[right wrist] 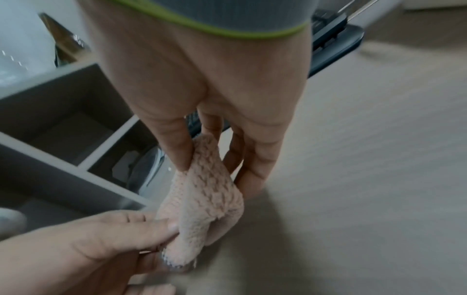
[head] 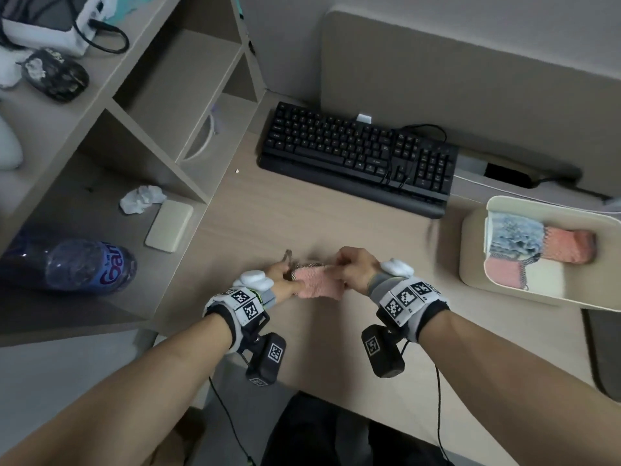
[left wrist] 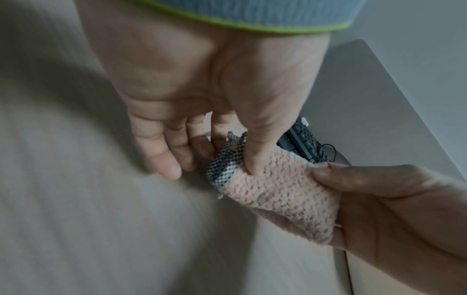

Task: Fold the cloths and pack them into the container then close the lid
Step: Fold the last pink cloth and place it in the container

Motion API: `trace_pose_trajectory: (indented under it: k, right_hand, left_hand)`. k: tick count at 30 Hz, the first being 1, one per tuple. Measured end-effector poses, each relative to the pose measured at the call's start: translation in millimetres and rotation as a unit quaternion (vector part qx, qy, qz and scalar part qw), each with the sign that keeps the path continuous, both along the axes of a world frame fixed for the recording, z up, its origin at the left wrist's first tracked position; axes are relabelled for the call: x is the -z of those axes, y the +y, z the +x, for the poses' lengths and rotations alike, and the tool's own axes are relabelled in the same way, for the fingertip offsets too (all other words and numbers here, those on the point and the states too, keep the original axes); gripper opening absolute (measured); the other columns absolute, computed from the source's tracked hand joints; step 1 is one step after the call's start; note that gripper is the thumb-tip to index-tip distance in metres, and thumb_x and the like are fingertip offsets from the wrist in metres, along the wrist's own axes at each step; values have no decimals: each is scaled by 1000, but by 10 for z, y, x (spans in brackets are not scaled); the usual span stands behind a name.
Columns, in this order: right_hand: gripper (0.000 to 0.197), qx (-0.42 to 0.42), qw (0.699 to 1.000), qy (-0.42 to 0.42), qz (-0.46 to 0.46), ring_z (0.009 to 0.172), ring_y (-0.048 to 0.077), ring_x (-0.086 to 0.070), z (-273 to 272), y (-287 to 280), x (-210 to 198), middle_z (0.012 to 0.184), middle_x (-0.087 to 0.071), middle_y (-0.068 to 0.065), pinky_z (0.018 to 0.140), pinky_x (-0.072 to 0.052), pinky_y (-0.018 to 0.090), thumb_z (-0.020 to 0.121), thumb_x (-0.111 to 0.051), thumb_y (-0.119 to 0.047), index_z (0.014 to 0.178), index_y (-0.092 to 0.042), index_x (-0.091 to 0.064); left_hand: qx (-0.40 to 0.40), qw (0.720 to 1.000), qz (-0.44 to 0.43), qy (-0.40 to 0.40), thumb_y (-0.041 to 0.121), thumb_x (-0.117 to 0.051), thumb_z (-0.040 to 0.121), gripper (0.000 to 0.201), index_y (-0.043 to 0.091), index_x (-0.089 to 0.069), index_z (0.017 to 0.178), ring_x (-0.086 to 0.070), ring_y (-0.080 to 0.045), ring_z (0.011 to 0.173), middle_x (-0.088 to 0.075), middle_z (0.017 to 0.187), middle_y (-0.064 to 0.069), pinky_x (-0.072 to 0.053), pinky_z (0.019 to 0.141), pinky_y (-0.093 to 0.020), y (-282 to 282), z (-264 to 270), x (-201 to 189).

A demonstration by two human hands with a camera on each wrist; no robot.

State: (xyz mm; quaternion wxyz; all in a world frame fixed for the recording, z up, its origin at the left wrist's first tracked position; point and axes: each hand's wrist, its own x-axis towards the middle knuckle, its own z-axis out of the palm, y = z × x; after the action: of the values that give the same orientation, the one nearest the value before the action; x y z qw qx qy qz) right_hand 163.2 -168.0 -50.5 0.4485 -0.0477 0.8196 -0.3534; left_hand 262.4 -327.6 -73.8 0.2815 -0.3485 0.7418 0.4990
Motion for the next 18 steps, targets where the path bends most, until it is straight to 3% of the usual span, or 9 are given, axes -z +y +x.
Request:
trace_pose_trajectory:
  k: [2, 4, 5, 8, 10, 12, 13, 16, 18]
  right_hand:
    - [16, 24, 999, 9, -21, 74, 26, -61, -67, 197, -132, 74, -61, 6, 73, -60, 45, 78, -71, -11, 69, -19, -60]
    - [17, 30, 999, 14, -36, 68, 24, -59, -137, 384, -246, 70, -59, 4, 63, -57, 36, 78, -72, -10, 72, -18, -58]
    - [17, 30, 998, 21, -44, 67, 22, -57, -176, 456, -290, 71, -58, 2, 62, -54, 33, 79, -72, -9, 74, -18, -58]
    - [20, 13, 995, 68, -67, 70, 18, -55, -313, 856, -482, 74, -59, -1, 60, -46, 25, 78, -70, -9, 80, -22, -55]
    - [23, -7, 994, 76, -82, 67, 17, -54, -404, 1075, -620, 75, -62, 0, 57, -42, 24, 78, -69, -7, 87, -21, -53]
    - [27, -21, 990, 86, -106, 66, 17, -54, -501, 1308, -788, 78, -64, 3, 59, -44, 26, 79, -67, -4, 97, -17, -52]
    - [29, -16, 989, 89, -120, 65, 17, -53, -551, 1481, -879, 79, -63, 5, 60, -44, 27, 79, -67, -2, 100, -16, -52]
    - [32, 24, 983, 97, -152, 57, 8, -52, -753, 2136, -1046, 77, -59, 4, 55, -45, 21, 81, -65, 5, 102, -15, -51]
    - [31, 41, 984, 106, -137, 49, 5, -48, -870, 2397, -1063, 67, -54, -1, 47, -42, 17, 81, -66, 4, 102, -15, -52]
  left_hand:
    - [3, 999, -22, 24, 9, -69, 80, 19, 8, -55, 92, -50, -17, 61, -56, 74, -4, -43, 53, -27, 130, -112, -75]
    - [-1, 999, -30, 31, 6, -70, 80, 18, 13, -53, 80, -52, -19, 68, -54, 76, -5, -44, 59, -27, 245, -258, -181]
    - [-2, 999, -36, 36, 7, -72, 78, 20, 11, -55, 89, -54, -21, 79, -55, 87, -6, -46, 68, -28, 297, -323, -230]
    - [77, 988, -86, 104, 17, -81, 67, 77, 15, -42, 134, -50, -23, 117, -48, 128, -5, -43, 101, -36, 651, -547, -471]
    - [165, 971, -99, 142, 22, -81, 65, 87, 22, -36, 140, -45, -20, 126, -43, 140, -2, -39, 106, -37, 899, -693, -684]
    - [247, 953, -91, 152, 25, -78, 65, 82, 26, -40, 138, -49, -17, 118, -50, 131, 3, -42, 100, -32, 1191, -850, -843]
    - [282, 944, -85, 147, 25, -76, 65, 71, 27, -48, 130, -54, -14, 107, -56, 116, 7, -44, 89, -27, 1389, -941, -931]
    - [343, 922, -87, 156, 23, -74, 66, 21, 28, -58, 79, -49, -11, 65, -52, 67, 14, -35, 57, -24, 2069, -1214, -1135]
    - [342, 924, -74, 156, 33, -73, 64, 22, 22, -55, 71, -48, -14, 63, -51, 64, 11, -36, 57, -28, 2264, -1320, -1192]
